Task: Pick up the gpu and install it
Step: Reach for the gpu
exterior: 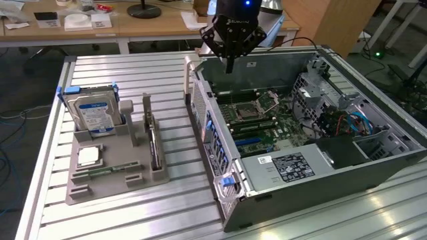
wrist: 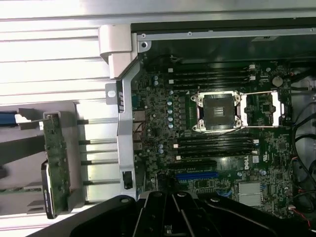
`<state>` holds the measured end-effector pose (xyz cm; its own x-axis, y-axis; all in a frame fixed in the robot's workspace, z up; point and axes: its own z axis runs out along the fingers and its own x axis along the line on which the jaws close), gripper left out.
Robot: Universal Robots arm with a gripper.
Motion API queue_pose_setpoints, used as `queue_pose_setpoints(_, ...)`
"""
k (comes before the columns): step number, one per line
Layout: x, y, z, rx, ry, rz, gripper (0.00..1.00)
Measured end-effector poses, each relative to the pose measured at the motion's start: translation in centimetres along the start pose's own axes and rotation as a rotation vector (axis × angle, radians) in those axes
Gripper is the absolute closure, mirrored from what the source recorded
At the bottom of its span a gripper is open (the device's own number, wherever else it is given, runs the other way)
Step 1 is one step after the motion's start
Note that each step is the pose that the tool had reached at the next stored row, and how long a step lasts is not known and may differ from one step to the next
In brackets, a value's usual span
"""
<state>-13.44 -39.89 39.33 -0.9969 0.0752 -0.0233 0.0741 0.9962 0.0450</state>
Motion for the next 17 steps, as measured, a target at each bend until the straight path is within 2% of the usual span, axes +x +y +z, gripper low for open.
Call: queue_pose_setpoints(17,4.0,-0.29,-0.10,-0.0001,0.0000,0.000,0.89)
